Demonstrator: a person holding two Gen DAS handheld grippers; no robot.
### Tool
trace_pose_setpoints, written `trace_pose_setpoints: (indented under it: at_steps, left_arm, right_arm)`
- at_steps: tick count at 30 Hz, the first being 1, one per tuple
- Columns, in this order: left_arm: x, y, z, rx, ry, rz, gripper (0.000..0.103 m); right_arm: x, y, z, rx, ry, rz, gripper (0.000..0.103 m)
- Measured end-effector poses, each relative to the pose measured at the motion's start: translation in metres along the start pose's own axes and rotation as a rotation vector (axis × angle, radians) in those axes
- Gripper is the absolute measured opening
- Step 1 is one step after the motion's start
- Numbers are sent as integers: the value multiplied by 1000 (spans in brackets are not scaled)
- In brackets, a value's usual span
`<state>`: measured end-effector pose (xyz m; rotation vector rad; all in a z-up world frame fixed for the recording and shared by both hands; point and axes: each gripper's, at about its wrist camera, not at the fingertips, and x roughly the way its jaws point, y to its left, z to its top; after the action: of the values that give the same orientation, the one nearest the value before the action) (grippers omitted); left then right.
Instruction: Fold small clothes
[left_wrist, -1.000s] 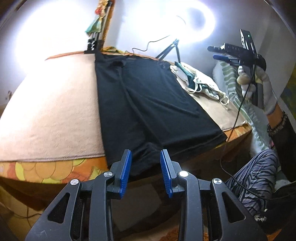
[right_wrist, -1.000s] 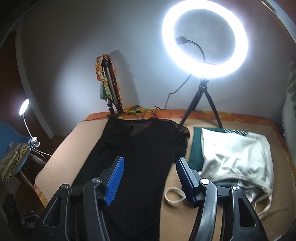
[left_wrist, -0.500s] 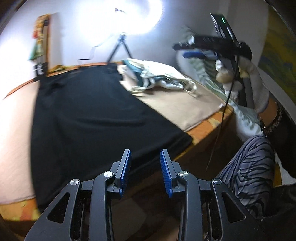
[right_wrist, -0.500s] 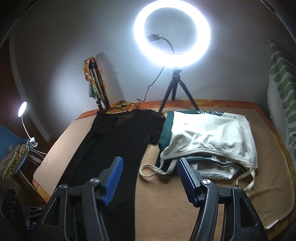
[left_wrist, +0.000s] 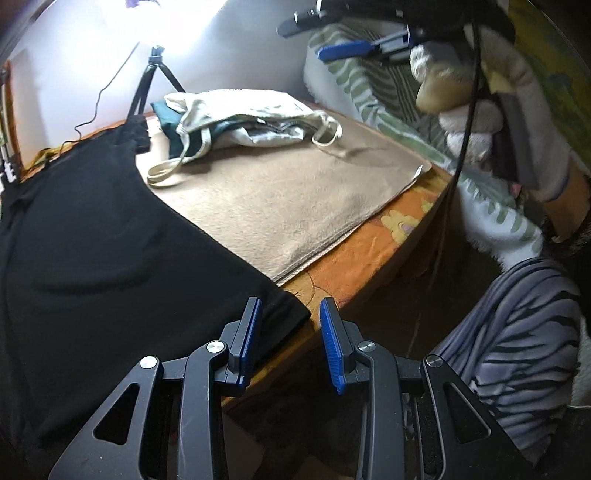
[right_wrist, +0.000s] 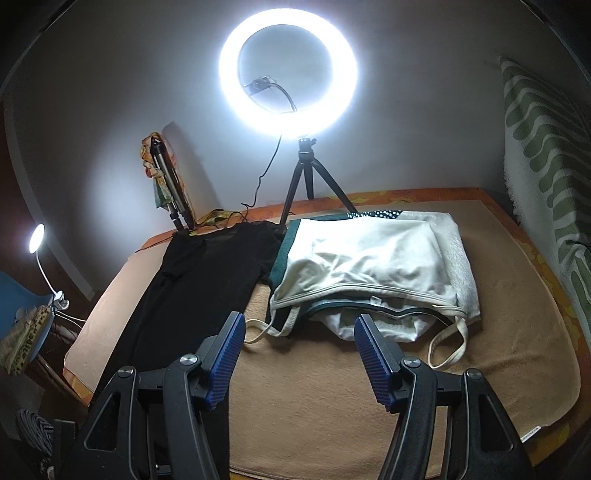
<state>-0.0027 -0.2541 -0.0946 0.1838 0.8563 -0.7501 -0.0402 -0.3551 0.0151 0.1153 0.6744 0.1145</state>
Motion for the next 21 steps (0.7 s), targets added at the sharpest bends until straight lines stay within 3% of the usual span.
trace_pose_setpoints:
  at_steps: [2,4,9,13,17,18,19,21]
  left_arm:
    - [8,-6,0,19,12,24,32]
    - [12,-10,-1,41,20,64,47]
    - [21,-14,-2,61,38,114,47]
    - [21,-11,-1,45,28,105,46]
    - [22,-7,-2,50,5,120,30]
    - [21,-5,-1,39,-2,113,21]
    - [21,-2,-1,25,-5,104,11]
    - [21,10,1,-44,-11,44,7]
  right_arm:
    - [1,-4,-1,3,2,1,64]
    - [2,-7,-1,6,5,5,64]
    - [7,-12,0,12,10,20,64]
    - [13,-16,3,19,14,40,64]
    - [21,-13,9,11,18,61,64]
    - [23,-13,11,7,17,67,64]
    - [26,-12,13,0,17,78,64]
    - [33,-8,20,-12,16,116,64]
